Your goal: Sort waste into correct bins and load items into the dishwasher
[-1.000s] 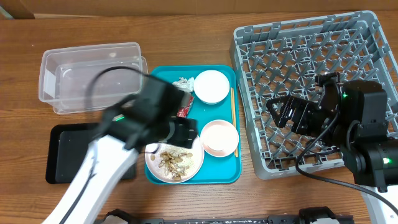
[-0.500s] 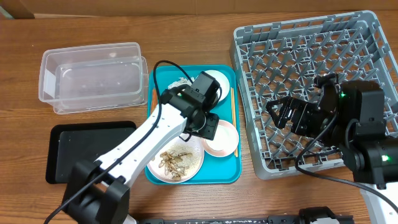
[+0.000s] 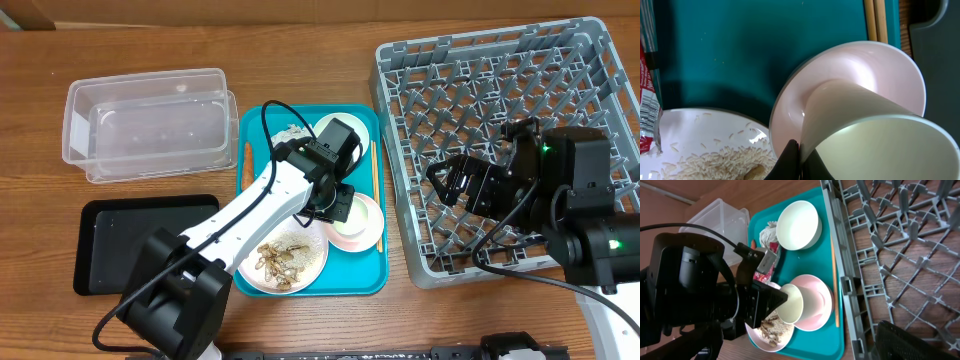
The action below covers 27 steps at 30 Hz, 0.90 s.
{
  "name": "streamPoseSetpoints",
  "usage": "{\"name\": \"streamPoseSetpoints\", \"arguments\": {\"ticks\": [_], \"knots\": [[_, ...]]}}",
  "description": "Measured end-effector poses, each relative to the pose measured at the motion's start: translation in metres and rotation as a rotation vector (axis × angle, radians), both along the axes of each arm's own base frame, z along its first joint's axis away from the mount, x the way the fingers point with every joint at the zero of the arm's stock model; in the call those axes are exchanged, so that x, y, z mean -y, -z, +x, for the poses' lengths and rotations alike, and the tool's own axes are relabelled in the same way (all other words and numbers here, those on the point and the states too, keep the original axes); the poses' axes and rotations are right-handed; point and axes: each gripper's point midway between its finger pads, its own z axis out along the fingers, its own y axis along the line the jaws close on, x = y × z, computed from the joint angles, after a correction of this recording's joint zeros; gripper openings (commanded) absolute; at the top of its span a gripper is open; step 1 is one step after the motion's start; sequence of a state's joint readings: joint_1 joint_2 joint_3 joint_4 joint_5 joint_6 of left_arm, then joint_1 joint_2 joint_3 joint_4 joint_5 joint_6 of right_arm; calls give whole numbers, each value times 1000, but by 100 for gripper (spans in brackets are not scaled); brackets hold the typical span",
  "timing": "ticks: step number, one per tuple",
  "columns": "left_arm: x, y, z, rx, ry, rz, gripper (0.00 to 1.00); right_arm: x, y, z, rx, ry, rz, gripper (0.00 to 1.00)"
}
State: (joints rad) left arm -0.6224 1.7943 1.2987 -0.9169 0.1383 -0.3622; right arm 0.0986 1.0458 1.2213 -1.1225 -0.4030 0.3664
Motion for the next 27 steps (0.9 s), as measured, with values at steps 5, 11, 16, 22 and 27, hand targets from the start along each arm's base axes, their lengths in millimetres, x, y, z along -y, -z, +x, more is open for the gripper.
{"name": "streamPoseSetpoints", "arguments": {"ticks": [5,11,16,22,27], "knots": [[0,-4,-3,-15,1,-1,4,0,1,-1,-8,0,-1,100],[-6,-47,-7,-36,-9,12,4,0,2,-2,-12,0,-1,100],[-22,-109,16,42,-84,-109,4,-2,1,-3,-13,-7,8,100],[-46,-167,34,38,-101,-493,4,-35,-30,-2,104,-191,162,95],[-43,-211,27,1,-13,-838,4,-70,-77,-12,284,-440,341,93]]}}
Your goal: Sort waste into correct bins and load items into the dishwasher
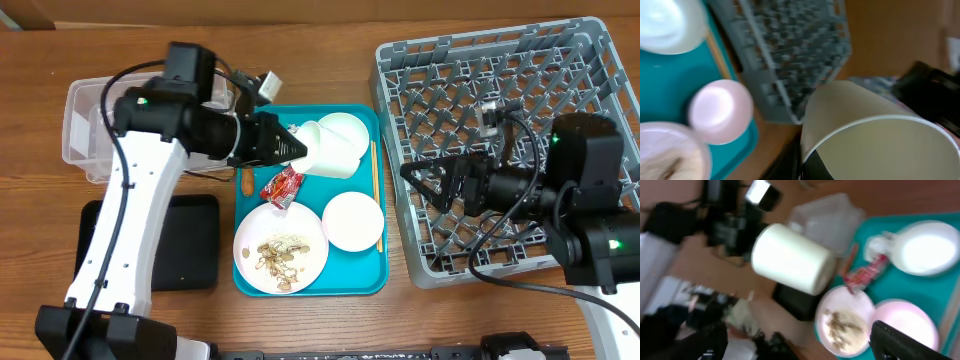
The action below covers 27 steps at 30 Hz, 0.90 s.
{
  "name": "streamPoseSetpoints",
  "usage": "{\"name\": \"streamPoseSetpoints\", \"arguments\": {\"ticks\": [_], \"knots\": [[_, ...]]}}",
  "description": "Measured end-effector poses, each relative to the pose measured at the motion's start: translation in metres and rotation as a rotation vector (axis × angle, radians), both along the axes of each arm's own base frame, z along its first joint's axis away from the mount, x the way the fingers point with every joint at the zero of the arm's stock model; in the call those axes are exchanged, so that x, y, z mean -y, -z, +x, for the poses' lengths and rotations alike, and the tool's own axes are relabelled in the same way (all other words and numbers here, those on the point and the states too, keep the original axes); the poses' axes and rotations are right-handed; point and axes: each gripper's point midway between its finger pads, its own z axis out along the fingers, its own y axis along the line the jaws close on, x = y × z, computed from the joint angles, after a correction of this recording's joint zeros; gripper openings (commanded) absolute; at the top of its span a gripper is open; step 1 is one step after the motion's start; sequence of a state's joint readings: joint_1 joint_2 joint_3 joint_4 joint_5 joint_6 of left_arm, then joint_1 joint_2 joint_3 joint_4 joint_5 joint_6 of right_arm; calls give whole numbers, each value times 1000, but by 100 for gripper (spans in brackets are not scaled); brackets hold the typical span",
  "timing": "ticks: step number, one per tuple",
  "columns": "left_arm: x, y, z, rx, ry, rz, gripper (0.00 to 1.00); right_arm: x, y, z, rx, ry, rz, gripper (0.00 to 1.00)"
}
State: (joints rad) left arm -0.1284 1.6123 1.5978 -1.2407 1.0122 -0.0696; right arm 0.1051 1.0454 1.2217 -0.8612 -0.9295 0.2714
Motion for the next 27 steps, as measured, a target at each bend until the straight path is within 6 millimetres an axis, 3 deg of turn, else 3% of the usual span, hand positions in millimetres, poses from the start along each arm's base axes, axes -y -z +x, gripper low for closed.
{"name": "streamPoseSetpoints", "arguments": {"ticks": [5,10,15,20,24,26,27], "knots": [[16,-33,-16,23,103,-213,4,-25,-26,-19,114,-179,83,92],[23,-53,-25,32,155,-335,4,-39,-31,-31,139,-258,100,92],[25,-62,-29,26,172,-388,4,-47,-30,-26,160,-274,94,89],[27,-65,-31,30,186,-405,4,-59,-35,-28,216,-311,95,74],[27,-66,-30,38,188,-409,4,-59,-35,-21,228,-288,89,68],[27,-65,-30,40,189,-407,4,-59,-35,-19,228,-282,85,72],[27,-65,-30,41,189,-407,4,-59,-35,-18,228,-280,85,81]]}}
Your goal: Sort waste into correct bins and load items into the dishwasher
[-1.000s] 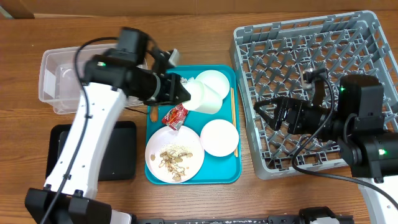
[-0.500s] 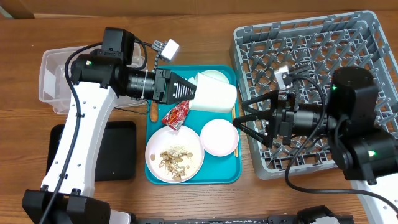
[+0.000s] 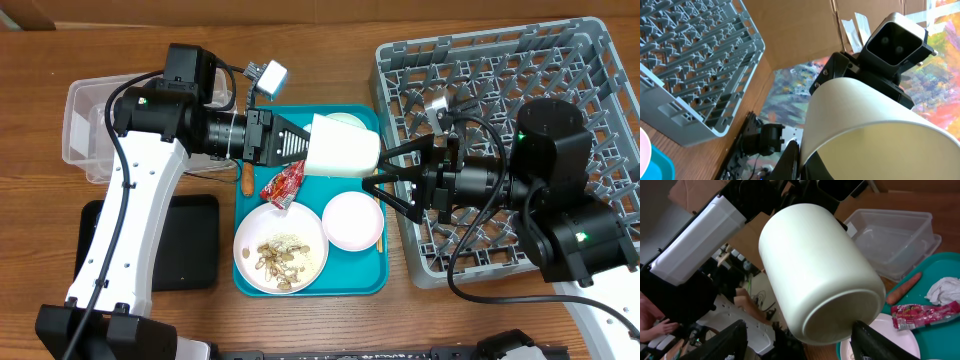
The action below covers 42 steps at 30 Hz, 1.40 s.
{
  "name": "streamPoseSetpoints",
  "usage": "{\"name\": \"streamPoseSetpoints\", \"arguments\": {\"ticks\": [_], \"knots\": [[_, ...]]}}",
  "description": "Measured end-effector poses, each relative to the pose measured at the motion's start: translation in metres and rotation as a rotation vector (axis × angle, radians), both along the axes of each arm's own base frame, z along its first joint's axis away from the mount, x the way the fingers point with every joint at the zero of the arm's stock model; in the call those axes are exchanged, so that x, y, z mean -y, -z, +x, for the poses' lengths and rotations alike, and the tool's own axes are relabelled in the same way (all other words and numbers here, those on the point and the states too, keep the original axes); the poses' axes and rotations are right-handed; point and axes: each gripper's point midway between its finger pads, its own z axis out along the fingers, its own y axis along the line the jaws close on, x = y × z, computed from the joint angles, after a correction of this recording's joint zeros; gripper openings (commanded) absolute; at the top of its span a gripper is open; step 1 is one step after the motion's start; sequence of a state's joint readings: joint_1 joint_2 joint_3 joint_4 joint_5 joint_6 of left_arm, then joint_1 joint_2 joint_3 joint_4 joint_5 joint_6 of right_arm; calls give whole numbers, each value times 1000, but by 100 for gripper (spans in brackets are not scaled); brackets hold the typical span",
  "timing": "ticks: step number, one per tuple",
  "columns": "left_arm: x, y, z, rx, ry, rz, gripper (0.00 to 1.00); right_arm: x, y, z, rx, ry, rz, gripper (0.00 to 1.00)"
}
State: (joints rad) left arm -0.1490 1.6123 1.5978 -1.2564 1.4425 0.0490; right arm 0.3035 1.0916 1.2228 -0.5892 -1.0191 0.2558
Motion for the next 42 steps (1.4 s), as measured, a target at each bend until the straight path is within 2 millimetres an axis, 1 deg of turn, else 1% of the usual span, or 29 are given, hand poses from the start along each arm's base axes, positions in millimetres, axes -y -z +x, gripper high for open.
{"name": "streamPoseSetpoints", "arguments": {"ticks": [3,4,5,8,18,19,21,23,25,28,32,34,36,39,42], "knots": [[0,1,0,2,-2,6,4,0,-2,2,16,8,1,83],[0,1,0,4,-2,8,4,0,0,3,16,15,-5,87],[0,2,1,5,-3,12,4,0,1,4,13,21,-9,89],[1,4,-1,3,0,25,4,0,6,8,4,47,-30,91],[0,16,2,4,-18,92,4,-5,21,22,-38,52,-50,92],[0,17,2,2,-20,96,4,-5,21,23,-36,48,-48,92],[-1,17,2,-3,-22,100,4,-6,21,24,-35,43,-45,96],[-2,18,2,-3,-24,101,4,-5,20,24,-35,35,-41,96],[-3,16,2,-14,-26,91,4,-3,20,23,-40,29,-35,96],[-5,11,1,-33,-26,60,4,3,26,27,-83,31,-33,96],[-19,10,8,-53,-73,57,4,17,25,33,-114,33,0,96],[-25,11,10,-66,-92,58,4,20,22,31,-116,17,18,97],[-26,11,9,-65,-93,58,4,18,20,27,-119,-8,29,97],[-20,11,5,-59,-68,58,4,12,17,20,-116,-50,39,97],[-8,11,-3,-47,-25,59,4,1,14,10,-96,-104,46,96]]}}
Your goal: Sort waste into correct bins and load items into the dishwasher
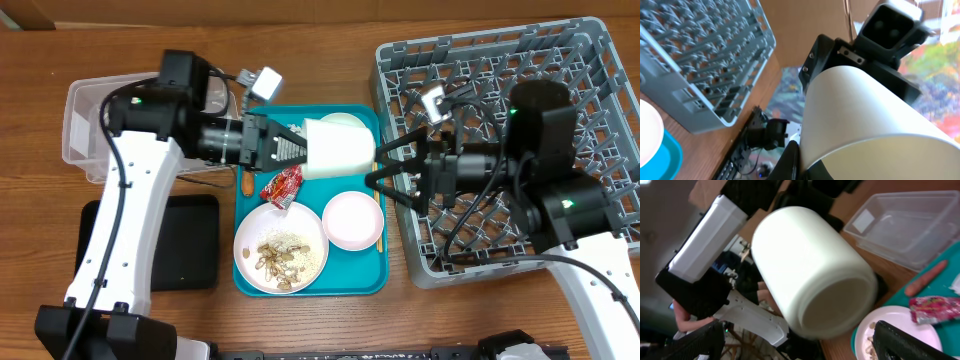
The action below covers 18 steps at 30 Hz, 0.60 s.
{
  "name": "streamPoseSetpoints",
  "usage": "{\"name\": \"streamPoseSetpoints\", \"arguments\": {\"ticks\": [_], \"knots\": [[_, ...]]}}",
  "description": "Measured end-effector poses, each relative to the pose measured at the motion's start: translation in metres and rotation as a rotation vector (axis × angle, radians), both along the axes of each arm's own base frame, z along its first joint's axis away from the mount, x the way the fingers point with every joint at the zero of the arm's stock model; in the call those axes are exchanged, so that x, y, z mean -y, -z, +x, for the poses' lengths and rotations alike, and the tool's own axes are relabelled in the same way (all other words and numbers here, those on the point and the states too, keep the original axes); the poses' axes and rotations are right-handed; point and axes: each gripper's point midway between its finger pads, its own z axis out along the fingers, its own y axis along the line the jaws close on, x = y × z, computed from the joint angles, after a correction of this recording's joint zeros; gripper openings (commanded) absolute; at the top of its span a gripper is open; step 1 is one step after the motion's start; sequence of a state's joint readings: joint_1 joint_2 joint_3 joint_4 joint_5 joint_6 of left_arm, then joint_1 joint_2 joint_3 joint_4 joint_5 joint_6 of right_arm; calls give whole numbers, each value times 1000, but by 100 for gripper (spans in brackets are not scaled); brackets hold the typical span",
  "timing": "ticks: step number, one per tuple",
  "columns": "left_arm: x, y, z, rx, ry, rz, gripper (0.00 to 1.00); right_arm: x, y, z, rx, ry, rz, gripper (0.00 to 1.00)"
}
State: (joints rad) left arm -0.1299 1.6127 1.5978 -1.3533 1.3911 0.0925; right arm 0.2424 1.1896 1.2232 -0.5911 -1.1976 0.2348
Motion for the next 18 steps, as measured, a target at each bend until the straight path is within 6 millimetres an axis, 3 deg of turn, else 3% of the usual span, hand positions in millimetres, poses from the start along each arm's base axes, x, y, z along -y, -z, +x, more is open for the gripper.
{"name": "streamPoseSetpoints", "arguments": {"ticks": [7,11,18], "knots": [[20,-2,-17,13,78,-13,4,-14,-1,-8,30,-38,-4,91],[22,-3,-18,17,87,-21,4,-15,-2,-8,42,-40,-2,77],[22,-6,-17,28,90,-38,6,-15,-2,-6,45,-33,-5,69]]}}
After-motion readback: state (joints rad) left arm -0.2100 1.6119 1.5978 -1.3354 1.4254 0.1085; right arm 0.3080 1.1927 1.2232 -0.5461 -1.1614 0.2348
